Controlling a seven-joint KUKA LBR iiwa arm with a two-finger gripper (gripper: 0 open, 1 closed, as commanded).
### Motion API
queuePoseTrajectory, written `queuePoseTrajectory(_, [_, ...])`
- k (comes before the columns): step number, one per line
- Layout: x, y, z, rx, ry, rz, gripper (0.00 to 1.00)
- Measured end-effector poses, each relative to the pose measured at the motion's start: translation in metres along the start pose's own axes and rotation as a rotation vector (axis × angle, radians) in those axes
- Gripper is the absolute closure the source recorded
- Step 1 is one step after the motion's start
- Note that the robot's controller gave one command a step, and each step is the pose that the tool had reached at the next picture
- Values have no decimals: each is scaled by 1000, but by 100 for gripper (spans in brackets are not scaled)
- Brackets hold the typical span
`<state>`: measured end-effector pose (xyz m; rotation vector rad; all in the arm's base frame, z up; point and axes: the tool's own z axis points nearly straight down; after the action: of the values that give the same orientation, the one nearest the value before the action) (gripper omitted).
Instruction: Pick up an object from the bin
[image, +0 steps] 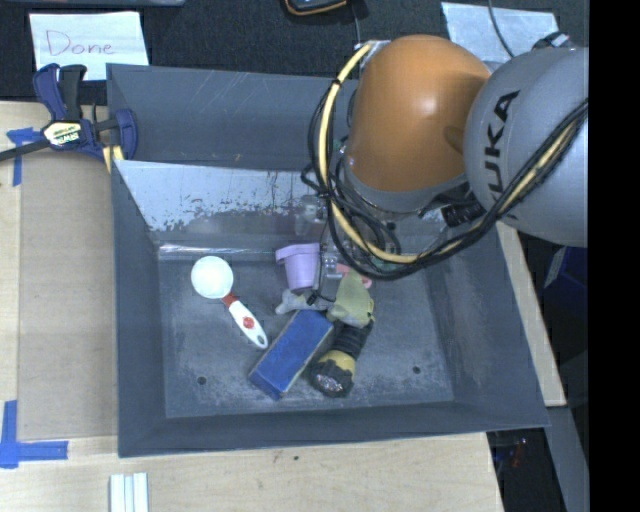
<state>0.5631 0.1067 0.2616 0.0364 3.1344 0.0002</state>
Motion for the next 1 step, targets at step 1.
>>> queuePoseTrajectory(1, [-21,-13,27,4,-18,-116,0])
